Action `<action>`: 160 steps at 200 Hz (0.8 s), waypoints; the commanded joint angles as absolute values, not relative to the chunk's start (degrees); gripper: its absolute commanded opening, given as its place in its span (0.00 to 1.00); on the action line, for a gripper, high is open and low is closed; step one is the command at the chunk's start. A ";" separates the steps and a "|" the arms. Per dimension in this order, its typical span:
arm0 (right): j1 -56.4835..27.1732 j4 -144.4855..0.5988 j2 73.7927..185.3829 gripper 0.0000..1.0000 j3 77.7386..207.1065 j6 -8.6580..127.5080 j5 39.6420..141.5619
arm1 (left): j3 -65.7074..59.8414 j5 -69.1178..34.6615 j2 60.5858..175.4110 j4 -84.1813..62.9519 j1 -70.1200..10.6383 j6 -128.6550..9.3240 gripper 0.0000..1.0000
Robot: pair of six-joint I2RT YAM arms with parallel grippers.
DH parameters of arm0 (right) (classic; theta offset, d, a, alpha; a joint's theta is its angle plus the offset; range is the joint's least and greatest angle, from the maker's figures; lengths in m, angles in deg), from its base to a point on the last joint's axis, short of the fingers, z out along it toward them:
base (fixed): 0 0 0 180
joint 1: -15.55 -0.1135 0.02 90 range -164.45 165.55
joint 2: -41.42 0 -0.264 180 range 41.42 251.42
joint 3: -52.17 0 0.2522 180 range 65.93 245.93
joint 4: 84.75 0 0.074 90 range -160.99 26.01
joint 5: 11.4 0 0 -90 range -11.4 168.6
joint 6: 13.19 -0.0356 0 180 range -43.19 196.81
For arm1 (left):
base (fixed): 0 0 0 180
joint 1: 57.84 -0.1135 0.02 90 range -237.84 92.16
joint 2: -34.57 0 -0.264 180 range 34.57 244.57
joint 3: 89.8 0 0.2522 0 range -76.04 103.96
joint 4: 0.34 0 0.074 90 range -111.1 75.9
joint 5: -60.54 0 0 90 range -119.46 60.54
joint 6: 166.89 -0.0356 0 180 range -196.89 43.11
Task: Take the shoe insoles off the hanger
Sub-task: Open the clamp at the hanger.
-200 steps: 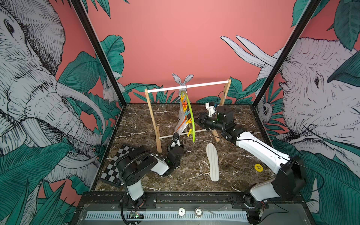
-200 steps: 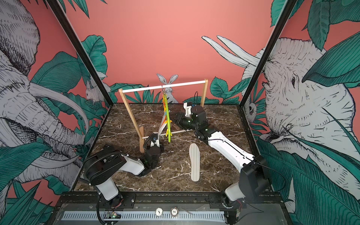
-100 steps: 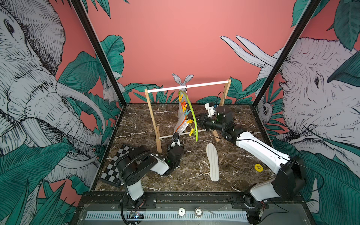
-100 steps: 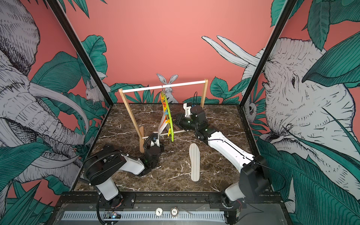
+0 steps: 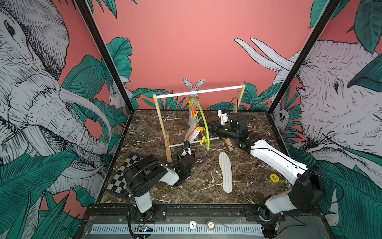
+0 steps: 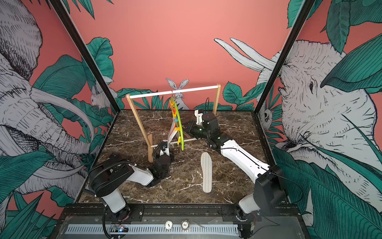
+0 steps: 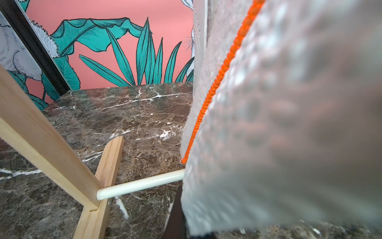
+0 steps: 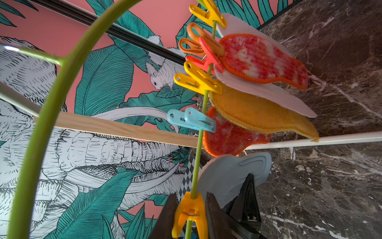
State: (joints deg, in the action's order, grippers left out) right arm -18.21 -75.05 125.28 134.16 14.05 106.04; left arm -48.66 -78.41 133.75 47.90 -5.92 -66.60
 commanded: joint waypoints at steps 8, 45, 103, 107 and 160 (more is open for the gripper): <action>-18.55 -76.26 124.43 0.22 134.55 14.67 105.77 | -49.41 -79.64 133.26 48.36 -6.31 -64.56 0.00; -18.55 -76.31 124.58 0.21 134.57 14.67 105.87 | -50.38 -79.81 133.54 48.94 -6.33 -63.37 0.00; -18.64 -76.25 124.68 0.19 134.75 14.68 106.11 | -50.80 -79.49 134.14 49.68 -6.32 -62.74 0.00; -18.63 -76.27 124.68 0.19 134.75 14.74 106.11 | -50.87 -79.47 134.15 49.74 -6.32 -62.74 0.00; -18.64 -76.44 124.48 0.36 134.38 14.93 106.35 | -51.42 -79.20 134.04 49.75 -6.32 -62.04 0.00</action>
State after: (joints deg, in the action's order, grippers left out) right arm -18.28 -74.96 125.28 134.16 14.31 106.24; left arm -50.43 -78.38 133.92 48.01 -5.92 -63.48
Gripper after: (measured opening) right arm 0.332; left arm 0.061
